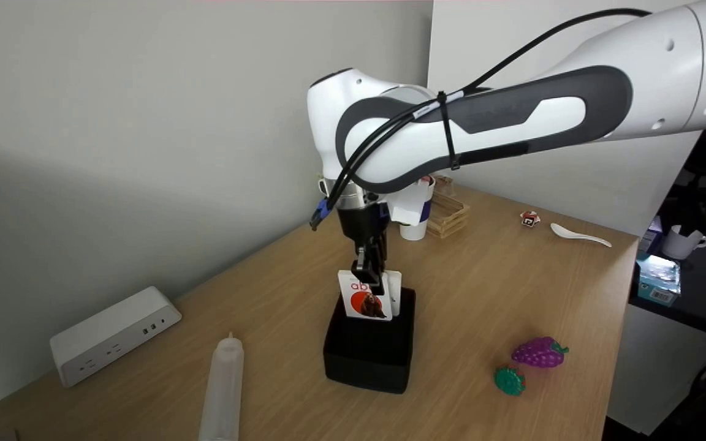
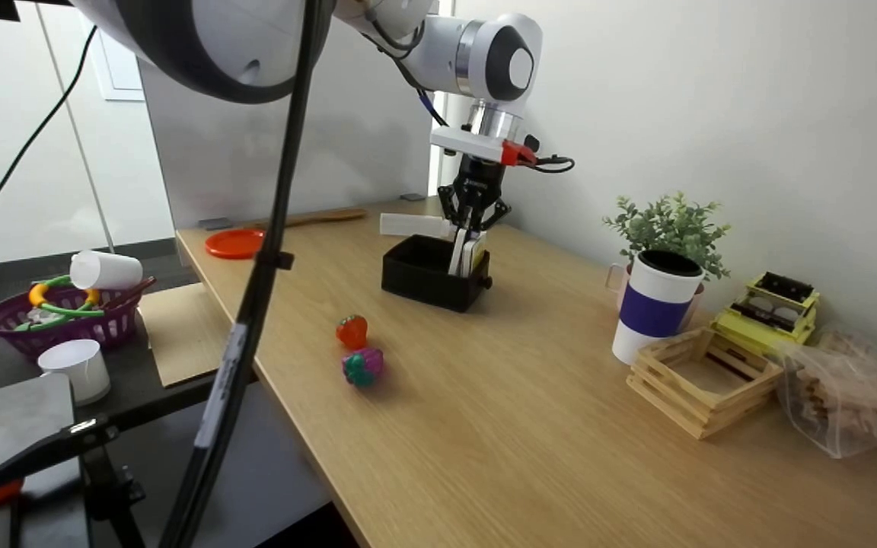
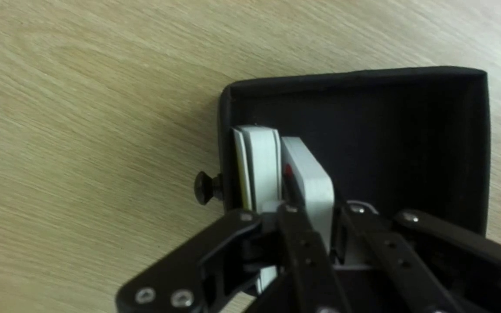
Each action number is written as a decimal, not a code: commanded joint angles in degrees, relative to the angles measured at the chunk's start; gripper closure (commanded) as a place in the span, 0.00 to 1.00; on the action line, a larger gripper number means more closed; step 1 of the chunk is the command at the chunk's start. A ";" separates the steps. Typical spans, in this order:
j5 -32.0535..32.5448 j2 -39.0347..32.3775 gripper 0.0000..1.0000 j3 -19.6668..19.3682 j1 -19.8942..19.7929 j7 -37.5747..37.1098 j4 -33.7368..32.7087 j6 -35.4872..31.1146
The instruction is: Place the two small books inside the black box
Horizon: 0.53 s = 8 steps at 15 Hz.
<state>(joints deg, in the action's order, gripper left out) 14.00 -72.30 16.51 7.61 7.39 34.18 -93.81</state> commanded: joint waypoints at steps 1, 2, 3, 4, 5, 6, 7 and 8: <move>1.15 0.37 0.56 -0.92 0.53 -1.46 0.92 -1.25; 1.16 0.39 0.49 -0.89 0.54 -1.59 0.93 -1.30; 1.16 0.42 0.40 -0.86 0.54 -1.72 0.90 -1.34; 1.16 0.40 0.32 -0.84 0.51 -1.76 0.90 -1.45; 1.13 0.42 0.26 -0.82 0.47 -1.78 0.87 -1.50; 1.10 0.42 0.18 -0.79 0.45 -1.83 0.86 -1.58; 1.10 0.42 0.12 -0.78 0.41 -1.87 0.87 -1.73; 1.11 0.46 0.04 -0.79 0.41 -1.92 0.89 -1.86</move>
<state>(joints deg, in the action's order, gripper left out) 14.14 -72.40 16.51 7.71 6.32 34.16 -94.50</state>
